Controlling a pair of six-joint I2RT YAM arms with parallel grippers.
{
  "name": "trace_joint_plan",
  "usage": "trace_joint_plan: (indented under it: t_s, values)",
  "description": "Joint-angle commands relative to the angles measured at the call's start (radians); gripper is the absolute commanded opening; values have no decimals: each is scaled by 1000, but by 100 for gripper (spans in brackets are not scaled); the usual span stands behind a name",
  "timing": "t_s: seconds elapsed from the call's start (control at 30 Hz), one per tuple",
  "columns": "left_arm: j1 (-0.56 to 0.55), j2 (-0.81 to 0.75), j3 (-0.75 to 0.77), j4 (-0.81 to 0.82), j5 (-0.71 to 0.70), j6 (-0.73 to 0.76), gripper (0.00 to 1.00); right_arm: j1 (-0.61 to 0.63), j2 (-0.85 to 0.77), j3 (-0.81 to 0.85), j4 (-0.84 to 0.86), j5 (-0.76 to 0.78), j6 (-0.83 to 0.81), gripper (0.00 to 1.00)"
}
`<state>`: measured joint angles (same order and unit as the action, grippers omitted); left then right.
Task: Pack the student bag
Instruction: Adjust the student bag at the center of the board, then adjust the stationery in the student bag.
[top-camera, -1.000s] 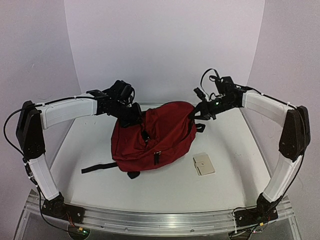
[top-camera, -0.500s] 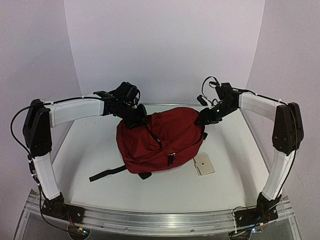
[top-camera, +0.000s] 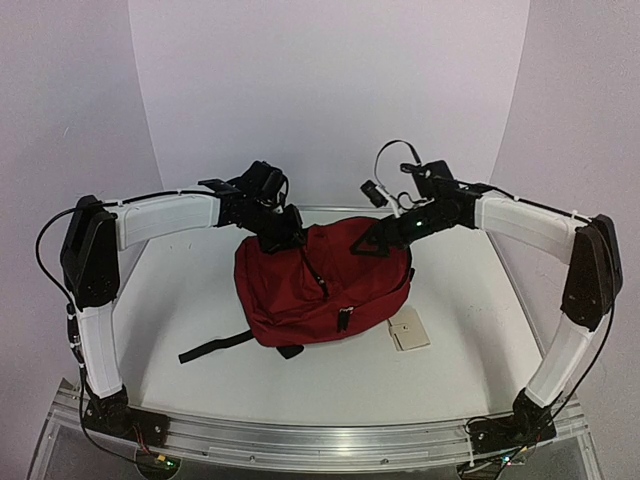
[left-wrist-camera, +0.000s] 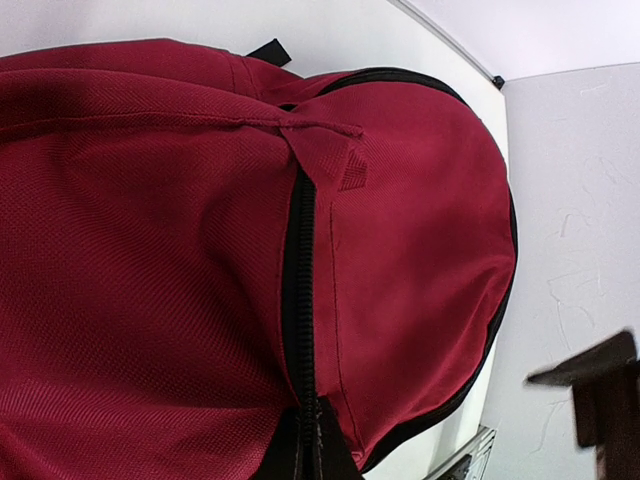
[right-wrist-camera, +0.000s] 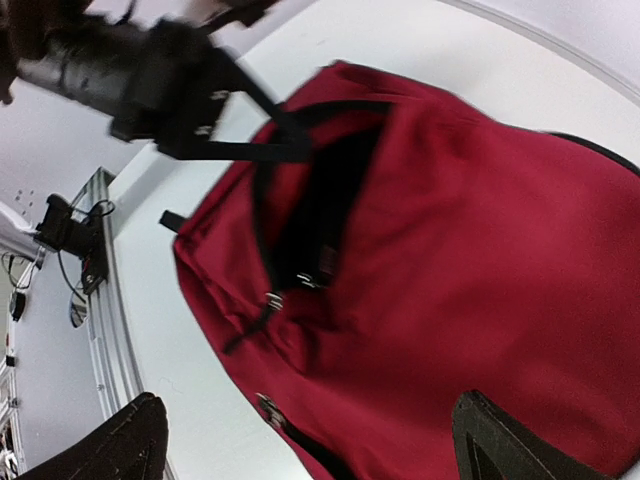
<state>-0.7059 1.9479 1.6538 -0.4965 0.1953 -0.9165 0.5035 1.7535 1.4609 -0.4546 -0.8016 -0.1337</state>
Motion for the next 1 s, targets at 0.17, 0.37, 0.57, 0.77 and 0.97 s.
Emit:
trace_joint_plan:
  t_s: [0.17, 0.37, 0.57, 0.77, 0.97]
  values:
    - [6, -1, 67, 18, 18, -3, 0, 162, 132, -11, 294, 78, 231, 88]
    - [7, -4, 68, 8, 8, 2, 0, 206, 200, -24, 370, 100, 315, 82]
    - [10, 6, 85, 4, 2, 7, 0, 248, 231, -23, 386, 183, 354, 73]
    - [12, 21, 108, -1, 1, 17, 0, 265, 246, -26, 379, 201, 391, 51]
    - [14, 29, 119, 1, 10, 22, 0, 265, 276, -12, 381, 22, 450, 26]
